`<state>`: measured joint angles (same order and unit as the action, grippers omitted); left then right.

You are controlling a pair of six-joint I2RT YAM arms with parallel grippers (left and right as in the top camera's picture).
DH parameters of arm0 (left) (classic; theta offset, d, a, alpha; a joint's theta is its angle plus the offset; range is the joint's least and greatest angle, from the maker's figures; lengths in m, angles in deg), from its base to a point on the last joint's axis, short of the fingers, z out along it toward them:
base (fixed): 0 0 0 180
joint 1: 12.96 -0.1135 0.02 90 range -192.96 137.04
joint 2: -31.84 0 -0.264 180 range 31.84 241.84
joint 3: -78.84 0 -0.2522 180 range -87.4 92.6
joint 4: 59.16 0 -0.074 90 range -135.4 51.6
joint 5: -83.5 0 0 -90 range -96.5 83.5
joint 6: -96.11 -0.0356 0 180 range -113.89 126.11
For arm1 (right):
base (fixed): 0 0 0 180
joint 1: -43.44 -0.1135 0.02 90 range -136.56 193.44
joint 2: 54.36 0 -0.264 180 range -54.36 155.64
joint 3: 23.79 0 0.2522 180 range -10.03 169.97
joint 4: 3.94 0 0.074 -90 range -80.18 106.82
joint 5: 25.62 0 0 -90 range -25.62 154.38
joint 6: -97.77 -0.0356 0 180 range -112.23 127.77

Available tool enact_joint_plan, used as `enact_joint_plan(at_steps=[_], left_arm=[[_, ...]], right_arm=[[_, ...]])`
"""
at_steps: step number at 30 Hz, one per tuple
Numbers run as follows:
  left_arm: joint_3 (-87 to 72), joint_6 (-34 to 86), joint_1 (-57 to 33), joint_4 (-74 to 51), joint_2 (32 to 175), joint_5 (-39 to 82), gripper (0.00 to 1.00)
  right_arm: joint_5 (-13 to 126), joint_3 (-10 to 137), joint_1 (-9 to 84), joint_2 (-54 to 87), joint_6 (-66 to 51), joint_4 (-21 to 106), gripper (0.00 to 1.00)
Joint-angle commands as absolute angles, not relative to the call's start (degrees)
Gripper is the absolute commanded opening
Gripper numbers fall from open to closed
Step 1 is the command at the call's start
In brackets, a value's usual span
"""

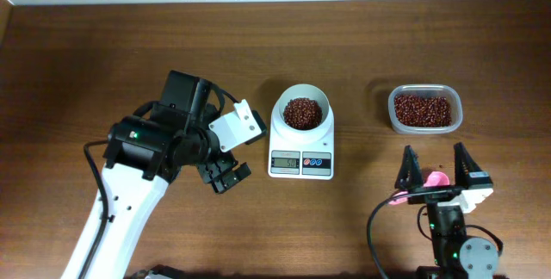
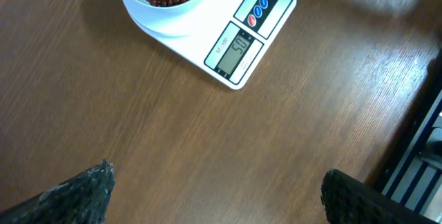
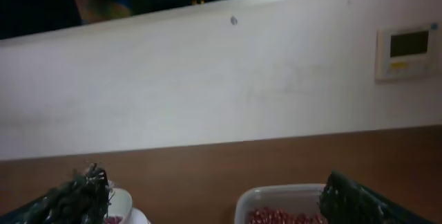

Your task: Scoop and weigh 50g on scale

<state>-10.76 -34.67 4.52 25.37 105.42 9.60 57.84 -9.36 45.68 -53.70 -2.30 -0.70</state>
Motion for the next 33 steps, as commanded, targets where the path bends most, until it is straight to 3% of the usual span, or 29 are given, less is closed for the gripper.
enact_joint_plan(at_steps=[1,5,11,15,20,26,29,33], left_arm=[[-9.9,-35.4,4.1,25.4,104.9,10.3,0.99],[-9.9,-35.4,4.1,25.4,104.9,10.3,0.99],[-9.9,-35.4,4.1,25.4,104.9,10.3,0.99],[-9.9,-35.4,4.1,25.4,104.9,10.3,0.99],[-9.9,-35.4,4.1,25.4,104.9,10.3,0.99],[-9.9,-35.4,4.1,25.4,104.9,10.3,0.99],[-9.9,-35.4,4.1,25.4,104.9,10.3,0.99],[-9.9,-35.4,4.1,25.4,104.9,10.3,0.99]], right_arm=[[57.5,-9.7,45.3,-54.2,0.7,-1.5,0.99],[57.5,-9.7,45.3,-54.2,8.9,2.6,0.99],[57.5,-9.7,45.3,-54.2,10.6,13.9,0.99],[57.2,-9.7,45.3,-54.2,11.1,13.9,0.99],[56.8,-9.7,45.3,-54.2,19.9,13.9,0.99],[56.8,-9.7,45.3,-54.2,19.0,14.0,0.99],[57.4,-9.7,45.3,-54.2,9.8,14.1,0.99],[57.9,-9.7,45.3,-54.2,9.0,14.1,0.99]])
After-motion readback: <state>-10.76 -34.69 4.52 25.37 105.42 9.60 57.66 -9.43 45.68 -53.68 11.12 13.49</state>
